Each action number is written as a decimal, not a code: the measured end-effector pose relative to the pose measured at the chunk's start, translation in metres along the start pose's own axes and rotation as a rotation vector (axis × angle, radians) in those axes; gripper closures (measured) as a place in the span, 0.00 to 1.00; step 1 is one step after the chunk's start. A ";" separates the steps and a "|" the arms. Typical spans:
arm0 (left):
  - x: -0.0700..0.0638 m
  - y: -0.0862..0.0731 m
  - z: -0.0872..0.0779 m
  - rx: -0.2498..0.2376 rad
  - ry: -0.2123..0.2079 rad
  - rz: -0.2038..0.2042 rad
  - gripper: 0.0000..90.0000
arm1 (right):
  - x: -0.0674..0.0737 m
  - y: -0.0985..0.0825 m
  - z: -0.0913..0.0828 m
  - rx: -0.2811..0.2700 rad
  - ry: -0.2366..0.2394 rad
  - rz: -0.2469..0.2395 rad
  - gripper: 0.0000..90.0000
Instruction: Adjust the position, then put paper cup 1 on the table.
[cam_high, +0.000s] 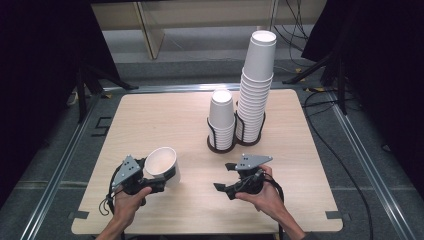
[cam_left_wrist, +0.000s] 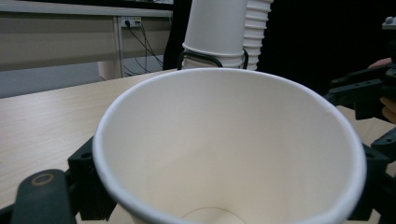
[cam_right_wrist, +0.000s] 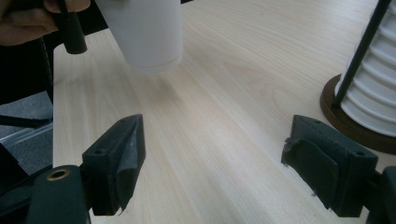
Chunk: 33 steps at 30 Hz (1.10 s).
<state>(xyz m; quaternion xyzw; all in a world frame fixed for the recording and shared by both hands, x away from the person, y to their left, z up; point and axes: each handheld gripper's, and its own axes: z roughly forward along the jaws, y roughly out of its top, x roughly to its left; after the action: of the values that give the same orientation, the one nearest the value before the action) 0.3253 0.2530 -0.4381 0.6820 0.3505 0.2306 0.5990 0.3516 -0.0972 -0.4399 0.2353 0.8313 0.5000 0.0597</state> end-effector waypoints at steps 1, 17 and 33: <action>0.001 0.000 0.000 0.000 0.006 0.000 0.16 | -0.001 -0.001 -0.001 -0.003 -0.003 0.003 0.23; 0.013 -0.003 0.007 0.014 0.061 -0.004 0.16 | -0.006 -0.013 -0.019 -0.014 -0.056 0.030 0.23; 0.038 -0.003 0.024 0.019 0.138 -0.006 0.16 | -0.012 -0.019 -0.027 -0.007 -0.080 0.047 0.23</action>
<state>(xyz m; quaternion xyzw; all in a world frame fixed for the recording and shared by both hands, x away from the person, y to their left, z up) 0.3672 0.2664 -0.4489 0.6690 0.3951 0.2720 0.5677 0.3465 -0.1317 -0.4447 0.2744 0.8206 0.4945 0.0823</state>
